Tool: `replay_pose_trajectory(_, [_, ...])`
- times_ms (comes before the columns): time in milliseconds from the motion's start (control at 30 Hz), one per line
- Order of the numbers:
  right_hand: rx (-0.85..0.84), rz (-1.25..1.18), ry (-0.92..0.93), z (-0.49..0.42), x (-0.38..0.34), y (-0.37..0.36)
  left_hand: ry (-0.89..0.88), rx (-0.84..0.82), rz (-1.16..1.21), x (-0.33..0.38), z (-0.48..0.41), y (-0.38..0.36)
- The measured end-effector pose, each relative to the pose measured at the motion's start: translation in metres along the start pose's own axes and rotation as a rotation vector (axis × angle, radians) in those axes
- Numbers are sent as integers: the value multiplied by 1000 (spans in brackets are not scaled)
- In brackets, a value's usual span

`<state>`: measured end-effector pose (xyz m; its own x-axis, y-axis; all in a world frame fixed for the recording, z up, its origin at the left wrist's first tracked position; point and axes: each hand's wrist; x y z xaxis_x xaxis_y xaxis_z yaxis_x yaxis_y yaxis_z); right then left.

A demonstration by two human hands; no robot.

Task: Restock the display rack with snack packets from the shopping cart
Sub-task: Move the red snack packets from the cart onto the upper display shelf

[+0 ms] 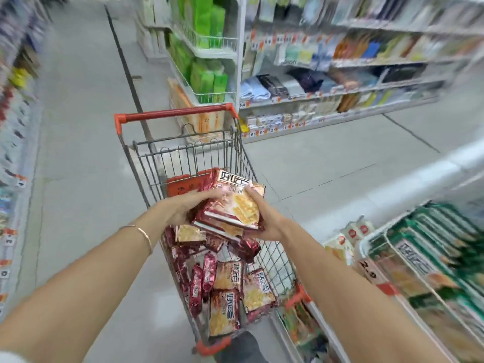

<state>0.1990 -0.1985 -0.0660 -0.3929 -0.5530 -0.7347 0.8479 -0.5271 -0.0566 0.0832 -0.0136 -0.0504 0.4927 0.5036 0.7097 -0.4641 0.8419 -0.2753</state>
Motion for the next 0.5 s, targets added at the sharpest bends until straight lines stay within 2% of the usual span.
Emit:
replay_pose_trajectory(267, [332, -75, 256, 159, -43, 43, -122, -262, -59, 61, 70, -138])
replay_pose_trajectory(500, [770, -19, 374, 362, -40, 130, -241, -617, -236, 103, 123, -342])
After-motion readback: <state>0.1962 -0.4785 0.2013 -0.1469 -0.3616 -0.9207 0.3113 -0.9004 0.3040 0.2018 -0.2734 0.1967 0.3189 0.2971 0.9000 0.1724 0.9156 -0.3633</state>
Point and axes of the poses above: each hand's wrist, its own z-axis away from the middle knuckle, its own y-axis out of the back of the hand, x = y × z, and after that the axes turned 15 degrees about z, right-handed
